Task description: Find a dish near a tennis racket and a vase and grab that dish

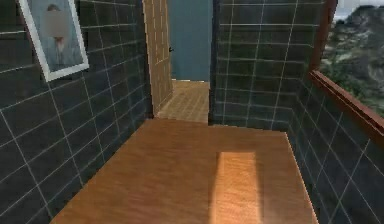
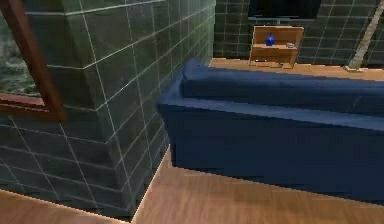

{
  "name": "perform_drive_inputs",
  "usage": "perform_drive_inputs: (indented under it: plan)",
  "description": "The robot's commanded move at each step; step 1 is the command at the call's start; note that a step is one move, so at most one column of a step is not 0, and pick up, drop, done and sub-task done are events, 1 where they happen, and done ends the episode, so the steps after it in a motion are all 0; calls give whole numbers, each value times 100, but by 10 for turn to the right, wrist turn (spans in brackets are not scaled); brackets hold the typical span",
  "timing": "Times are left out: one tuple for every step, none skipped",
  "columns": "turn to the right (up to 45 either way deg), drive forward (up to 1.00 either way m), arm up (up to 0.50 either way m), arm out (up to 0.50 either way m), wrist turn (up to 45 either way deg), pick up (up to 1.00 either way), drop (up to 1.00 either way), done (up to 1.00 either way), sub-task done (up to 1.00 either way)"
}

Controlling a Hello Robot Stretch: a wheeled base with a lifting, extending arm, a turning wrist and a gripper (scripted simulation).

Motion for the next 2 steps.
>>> perform_drive_inputs:
  plan:
    - [0, 100, 0, 0, 0, 0, 0, 0, 0]
    - [0, 100, 0, 0, 0, 0, 0, 0, 0]
